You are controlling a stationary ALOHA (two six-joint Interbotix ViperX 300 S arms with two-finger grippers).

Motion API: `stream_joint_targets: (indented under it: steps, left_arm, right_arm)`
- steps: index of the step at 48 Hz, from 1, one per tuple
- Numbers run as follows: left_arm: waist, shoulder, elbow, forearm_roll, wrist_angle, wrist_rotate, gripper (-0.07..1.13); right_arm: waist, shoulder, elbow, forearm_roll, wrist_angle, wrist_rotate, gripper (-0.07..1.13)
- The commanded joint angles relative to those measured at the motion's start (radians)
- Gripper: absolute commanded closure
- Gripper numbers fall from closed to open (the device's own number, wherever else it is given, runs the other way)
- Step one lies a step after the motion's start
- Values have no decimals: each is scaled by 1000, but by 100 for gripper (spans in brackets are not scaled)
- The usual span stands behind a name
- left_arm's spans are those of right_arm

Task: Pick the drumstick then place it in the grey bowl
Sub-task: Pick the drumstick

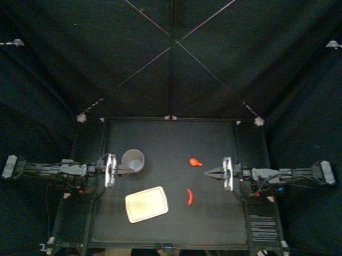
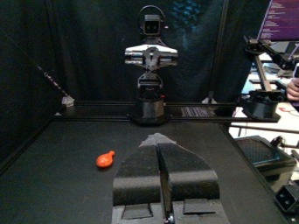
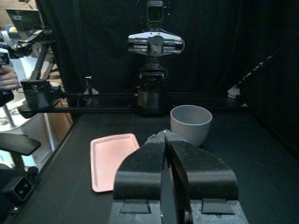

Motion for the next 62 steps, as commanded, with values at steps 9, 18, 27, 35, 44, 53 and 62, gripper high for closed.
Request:
stream_joint_targets:
  steps: [9, 18, 27, 35, 44, 53, 62]
  left_arm:
    - [32, 15, -14, -20, 0, 5, 106]
    - [83, 15, 5, -21, 2, 3, 106]
    - [95, 15, 8, -18, 0, 6, 106]
    - [95, 15, 8, -14, 2, 6, 106]
    - [95, 15, 8, -15, 2, 5, 105]
    - [94, 15, 15, -14, 2, 6, 105]
    - [95, 15, 20, -14, 0, 6, 105]
  right_arm:
    - [-117, 153, -29, 5, 9, 11, 97]
    - [-299, 299, -55, 48, 130, 12, 96]
    - [-399, 434, -55, 52, 276, 8, 93]
    - [-407, 555, -64, 28, 310, 9, 82]
    - [-405, 673, -106, 31, 310, 11, 57]
    - [-408, 744, -141, 40, 314, 12, 24]
    - [-413, 807, -167, 37, 347, 11, 21]
